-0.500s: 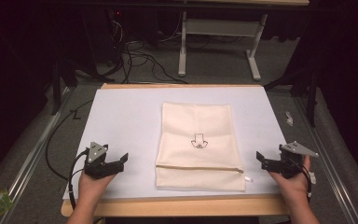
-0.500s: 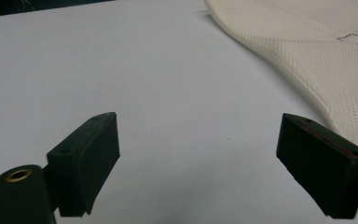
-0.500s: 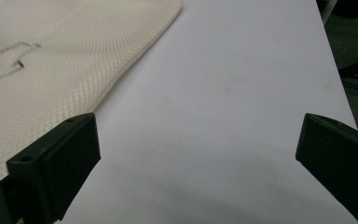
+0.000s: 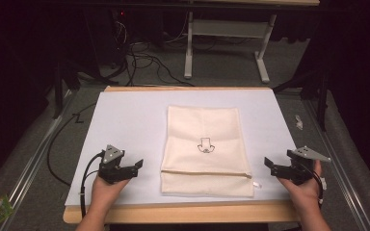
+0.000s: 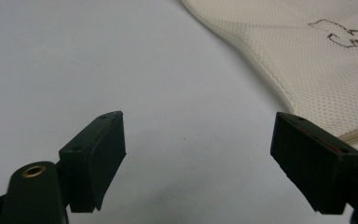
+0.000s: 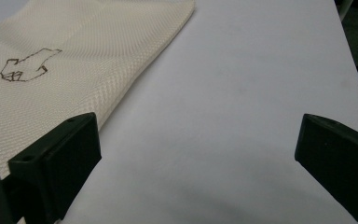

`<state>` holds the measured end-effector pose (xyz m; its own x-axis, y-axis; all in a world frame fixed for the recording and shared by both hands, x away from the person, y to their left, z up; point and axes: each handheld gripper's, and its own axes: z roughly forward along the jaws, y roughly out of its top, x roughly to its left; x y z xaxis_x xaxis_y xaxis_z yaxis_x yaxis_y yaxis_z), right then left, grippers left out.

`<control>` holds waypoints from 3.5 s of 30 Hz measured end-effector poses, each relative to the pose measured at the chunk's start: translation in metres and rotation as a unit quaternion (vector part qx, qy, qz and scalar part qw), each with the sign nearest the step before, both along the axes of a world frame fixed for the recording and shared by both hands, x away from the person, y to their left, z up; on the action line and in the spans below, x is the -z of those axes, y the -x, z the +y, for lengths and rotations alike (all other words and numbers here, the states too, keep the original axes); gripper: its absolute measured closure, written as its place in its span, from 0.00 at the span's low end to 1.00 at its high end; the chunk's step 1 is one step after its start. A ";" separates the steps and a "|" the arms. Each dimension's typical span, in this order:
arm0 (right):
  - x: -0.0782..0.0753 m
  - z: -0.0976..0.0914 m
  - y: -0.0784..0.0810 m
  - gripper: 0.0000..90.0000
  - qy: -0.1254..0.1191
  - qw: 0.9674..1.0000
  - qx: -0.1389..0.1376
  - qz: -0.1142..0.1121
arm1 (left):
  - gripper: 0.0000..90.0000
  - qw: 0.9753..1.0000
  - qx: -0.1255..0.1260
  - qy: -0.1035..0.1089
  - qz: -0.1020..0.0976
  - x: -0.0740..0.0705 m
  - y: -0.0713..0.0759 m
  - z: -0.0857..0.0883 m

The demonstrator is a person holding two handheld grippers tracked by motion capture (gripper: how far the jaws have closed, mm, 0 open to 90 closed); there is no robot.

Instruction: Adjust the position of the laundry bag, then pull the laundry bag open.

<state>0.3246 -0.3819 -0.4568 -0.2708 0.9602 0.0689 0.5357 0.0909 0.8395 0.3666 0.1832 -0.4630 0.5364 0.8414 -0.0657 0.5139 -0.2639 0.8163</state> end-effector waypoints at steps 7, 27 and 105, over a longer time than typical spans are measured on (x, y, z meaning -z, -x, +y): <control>-0.003 0.006 0.001 0.04 0.008 1.000 -0.005 -0.003 | 0.27 1.000 0.014 0.021 0.013 -0.001 -0.008 -0.018; 0.010 0.067 -0.007 0.44 0.010 0.995 -0.083 0.049 | 0.91 0.996 0.031 0.011 0.078 0.019 -0.031 -0.101; 0.011 0.073 0.038 0.92 0.026 0.986 -0.129 0.100 | 0.28 0.991 0.119 0.046 -0.043 -0.010 0.040 -0.093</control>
<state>0.2870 -0.3085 -0.4675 -0.4930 0.8644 0.0984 0.6431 0.2860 0.7104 0.3271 0.0906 -0.4530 0.7263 0.6824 -0.0822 0.3734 -0.2914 0.8807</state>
